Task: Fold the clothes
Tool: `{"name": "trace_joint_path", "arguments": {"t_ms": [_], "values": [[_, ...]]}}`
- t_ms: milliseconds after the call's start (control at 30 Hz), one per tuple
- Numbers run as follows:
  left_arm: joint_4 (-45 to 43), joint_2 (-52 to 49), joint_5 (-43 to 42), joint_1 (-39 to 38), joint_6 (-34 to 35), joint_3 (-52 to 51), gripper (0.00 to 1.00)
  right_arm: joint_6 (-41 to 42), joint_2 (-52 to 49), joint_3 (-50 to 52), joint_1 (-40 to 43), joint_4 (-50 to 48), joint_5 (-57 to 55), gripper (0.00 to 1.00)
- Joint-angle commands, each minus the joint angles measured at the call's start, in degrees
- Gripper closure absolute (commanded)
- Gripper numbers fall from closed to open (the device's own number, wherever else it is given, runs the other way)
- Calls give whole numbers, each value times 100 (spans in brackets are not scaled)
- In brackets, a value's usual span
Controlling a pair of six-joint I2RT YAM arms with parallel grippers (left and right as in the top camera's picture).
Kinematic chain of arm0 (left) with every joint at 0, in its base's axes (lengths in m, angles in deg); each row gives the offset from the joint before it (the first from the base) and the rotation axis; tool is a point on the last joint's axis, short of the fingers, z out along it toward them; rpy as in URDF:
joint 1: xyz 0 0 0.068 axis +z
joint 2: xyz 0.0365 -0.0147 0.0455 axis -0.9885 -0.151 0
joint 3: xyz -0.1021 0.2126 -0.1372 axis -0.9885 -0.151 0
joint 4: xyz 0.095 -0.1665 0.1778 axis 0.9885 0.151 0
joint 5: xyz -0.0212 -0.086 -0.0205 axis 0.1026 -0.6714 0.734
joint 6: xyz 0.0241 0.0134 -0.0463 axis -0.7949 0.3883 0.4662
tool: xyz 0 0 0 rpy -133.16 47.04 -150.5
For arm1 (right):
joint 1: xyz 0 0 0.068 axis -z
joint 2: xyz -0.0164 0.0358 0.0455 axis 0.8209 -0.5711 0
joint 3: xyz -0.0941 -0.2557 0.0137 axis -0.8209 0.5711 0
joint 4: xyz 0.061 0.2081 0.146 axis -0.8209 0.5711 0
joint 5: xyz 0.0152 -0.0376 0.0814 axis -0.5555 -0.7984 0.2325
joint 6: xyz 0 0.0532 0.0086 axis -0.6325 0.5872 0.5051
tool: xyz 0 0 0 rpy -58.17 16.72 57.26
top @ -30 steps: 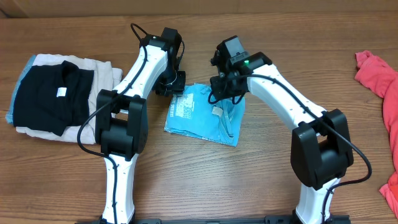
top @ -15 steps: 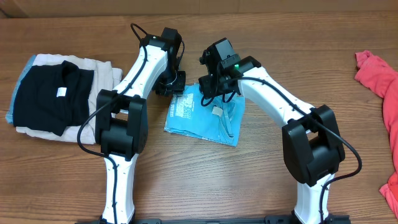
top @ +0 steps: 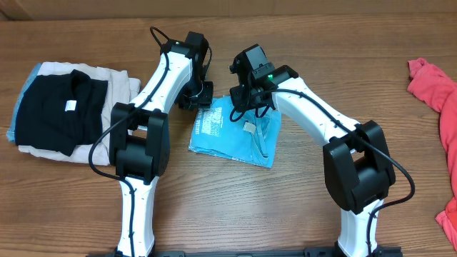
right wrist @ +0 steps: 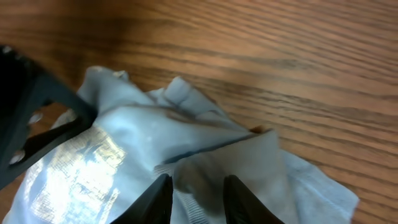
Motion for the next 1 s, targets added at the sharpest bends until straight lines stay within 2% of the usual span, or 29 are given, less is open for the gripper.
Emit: {"name": "trace_joint_path", "arguments": {"t_ms": [0, 133, 300, 433, 633, 967], "values": [[31, -52, -66, -44, -133, 59, 56, 240, -107, -61, -13, -48, -282, 69], [31, -55, -66, -42, -133, 59, 56, 330, -186, -61, -13, 20, -286, 77], [33, -55, -68, -44, -131, 59, 56, 413, -319, -61, -13, 83, -249, 78], [33, -52, -66, -44, -133, 59, 56, 411, -350, -61, -13, 155, -262, 96], [33, -52, -66, -42, -133, 59, 56, 415, -219, -79, 223, 553, -378, 96], [35, -52, -66, -42, -133, 59, 56, 404, -2, -74, 1047, 1554, -1250, 94]]}}
